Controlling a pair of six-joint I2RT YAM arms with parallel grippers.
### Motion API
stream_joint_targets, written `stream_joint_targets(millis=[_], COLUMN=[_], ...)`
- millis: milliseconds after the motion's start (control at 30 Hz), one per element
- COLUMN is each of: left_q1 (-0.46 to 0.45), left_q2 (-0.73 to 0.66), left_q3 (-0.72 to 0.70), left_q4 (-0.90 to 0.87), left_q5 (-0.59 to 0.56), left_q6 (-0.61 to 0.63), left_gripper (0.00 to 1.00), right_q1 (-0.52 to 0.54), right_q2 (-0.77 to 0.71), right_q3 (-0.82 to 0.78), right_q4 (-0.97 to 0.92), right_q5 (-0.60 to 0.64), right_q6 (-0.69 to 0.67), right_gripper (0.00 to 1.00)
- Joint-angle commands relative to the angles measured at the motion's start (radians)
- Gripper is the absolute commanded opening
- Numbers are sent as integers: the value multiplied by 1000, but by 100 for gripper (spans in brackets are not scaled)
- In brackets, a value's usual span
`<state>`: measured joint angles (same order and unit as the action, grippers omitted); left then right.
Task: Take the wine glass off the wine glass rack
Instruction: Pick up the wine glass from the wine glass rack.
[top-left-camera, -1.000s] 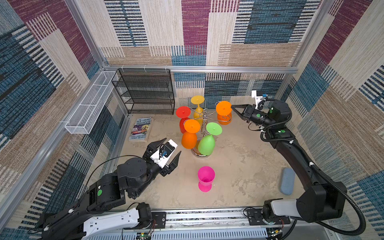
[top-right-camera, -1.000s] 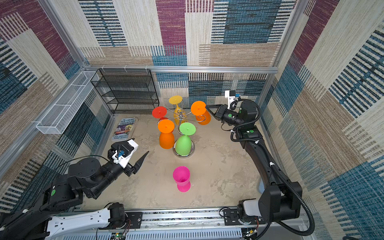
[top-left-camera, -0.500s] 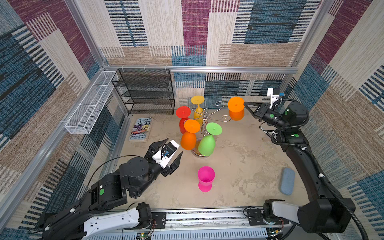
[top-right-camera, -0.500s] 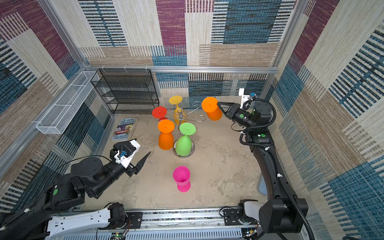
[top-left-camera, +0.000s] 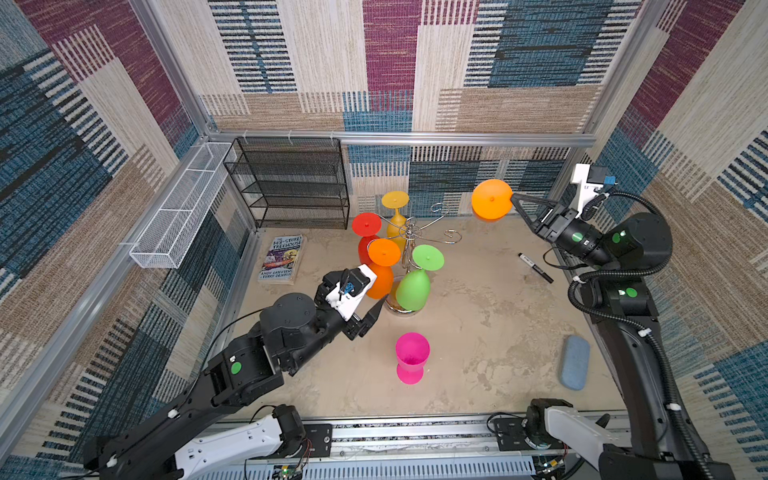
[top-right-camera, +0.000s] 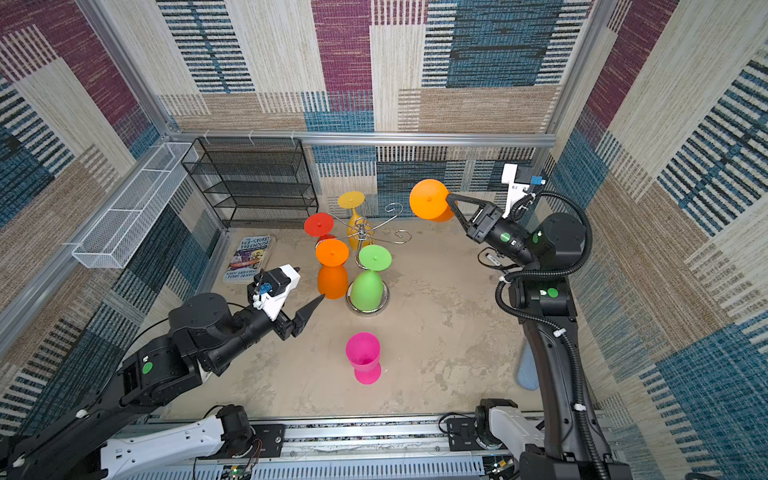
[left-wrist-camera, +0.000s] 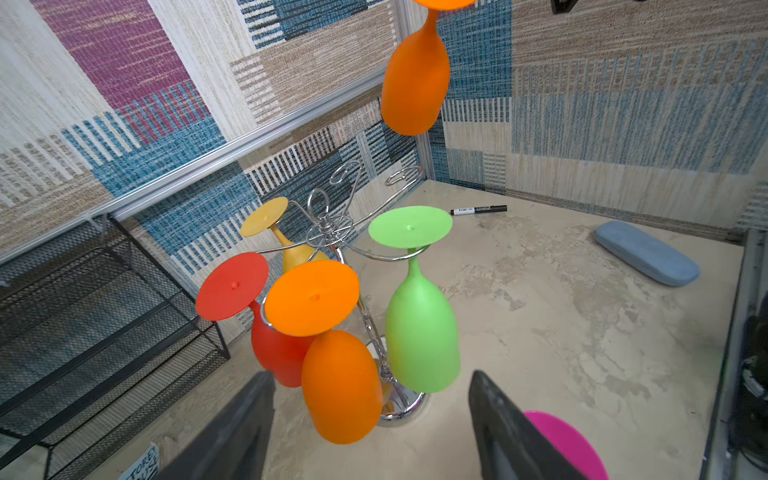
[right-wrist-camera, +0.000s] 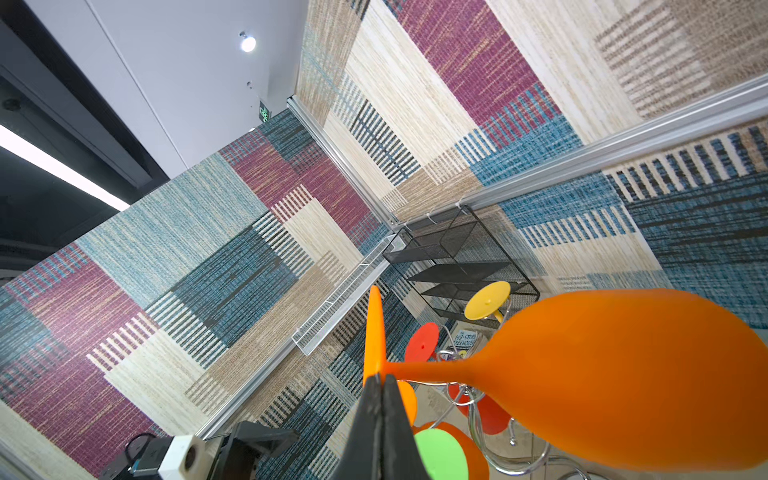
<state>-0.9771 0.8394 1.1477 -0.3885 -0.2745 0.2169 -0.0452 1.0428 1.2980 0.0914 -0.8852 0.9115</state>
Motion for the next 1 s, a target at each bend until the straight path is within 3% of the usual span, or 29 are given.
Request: stream_joint_targets(millis=[0,167,400,667,967], left_q1=[73,162,267,417,472], left_q2=[18,50,96,188,279], left_q3=[-10,-17,-20,-25,4], left_q4=[120,224,359,560,669], left_q5=[215,395,633,845,1029], left_q6=[-92,-142,-212,-366,-440], left_gripper=[76,76,78,78,80], right_q1=[1,1,5,46,198], right_q2=[-17,-23,-27,-41,-2], right_q3=[22,10,-98,-117,-140], right_q4=[53,170,501,642,758], right_q5=[-25,-65,-106,-99,-48], right_q6=[22,113,347,414,434], right_gripper=[0,0,0,0,0])
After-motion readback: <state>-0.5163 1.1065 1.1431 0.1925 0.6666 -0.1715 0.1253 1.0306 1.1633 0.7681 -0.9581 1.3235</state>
